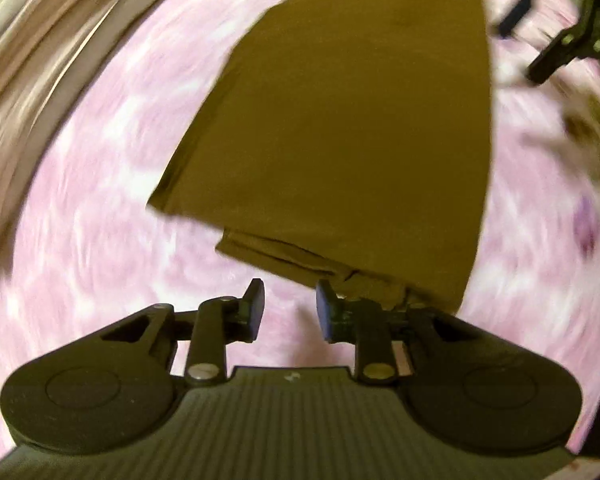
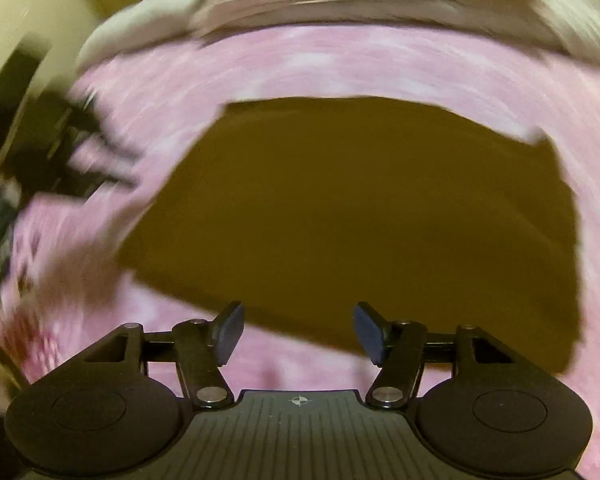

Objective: Fold large clothes

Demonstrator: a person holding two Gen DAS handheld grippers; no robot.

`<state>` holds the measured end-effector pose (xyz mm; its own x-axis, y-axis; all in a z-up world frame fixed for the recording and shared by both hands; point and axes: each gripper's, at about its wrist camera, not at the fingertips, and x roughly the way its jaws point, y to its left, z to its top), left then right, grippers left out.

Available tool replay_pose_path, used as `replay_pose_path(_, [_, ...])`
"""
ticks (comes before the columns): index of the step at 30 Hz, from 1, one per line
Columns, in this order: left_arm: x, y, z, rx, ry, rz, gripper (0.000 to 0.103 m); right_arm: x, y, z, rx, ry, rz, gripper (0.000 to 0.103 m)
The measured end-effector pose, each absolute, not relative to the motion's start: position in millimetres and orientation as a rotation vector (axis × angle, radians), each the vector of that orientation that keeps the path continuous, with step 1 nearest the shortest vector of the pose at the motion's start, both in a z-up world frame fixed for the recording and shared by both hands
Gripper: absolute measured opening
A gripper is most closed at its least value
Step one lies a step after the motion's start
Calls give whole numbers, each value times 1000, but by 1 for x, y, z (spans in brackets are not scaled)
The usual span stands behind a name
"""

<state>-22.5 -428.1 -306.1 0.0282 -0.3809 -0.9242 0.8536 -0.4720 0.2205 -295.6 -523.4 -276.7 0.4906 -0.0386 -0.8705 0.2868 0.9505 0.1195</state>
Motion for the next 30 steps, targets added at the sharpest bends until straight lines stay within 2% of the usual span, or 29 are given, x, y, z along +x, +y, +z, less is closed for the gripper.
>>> replay_pose_path(4, [-7,-404,-314,1478,238,-1825,37,-253,-446,-298,108,1065,-166,59])
replay_pose_path(6, [3,-397,-317,1489,142,-1889,51,-230,-412,-308,-29,1065,-157,59])
replay_pose_path(11, [19,-391,-333,1502,-13,-1980,64,-191,-373,-341,-324,1044,-176,59])
replay_pose_path(13, [25,-392,-347,1505,-72,-2010,66,-179,-367,-362,-440,1100,-178,58])
replay_pose_path(15, [26,-393,-355,1518,-132,-2035,71,-174,-372,-376,-460,1131,-169,49])
replay_pose_path(16, [23,-392,-360,1526,-164,-2045,72,-174,-376,-376,-427,1129,-176,46])
replay_pose_path(17, [24,-393,-363,1534,-202,-2052,73,-174,-380,-375,-404,1130,-191,31])
replay_pose_path(18, [24,-393,-367,1539,-253,-2057,73,-176,-384,-373,-392,1130,-219,11])
replay_pose_path(21, [22,-402,-375,1552,-398,-2077,73,-179,-396,-351,-282,1099,-268,4])
replay_pose_path(28, [16,-423,-388,1594,-682,-2128,73,-182,-424,-308,-147,1044,-329,3])
replay_pose_path(29, [15,-426,-391,1600,-706,-2128,71,-180,-425,-307,-156,1045,-327,3])
replay_pose_path(30, [15,-430,-393,1604,-725,-2128,62,-180,-427,-307,-160,1047,-319,3])
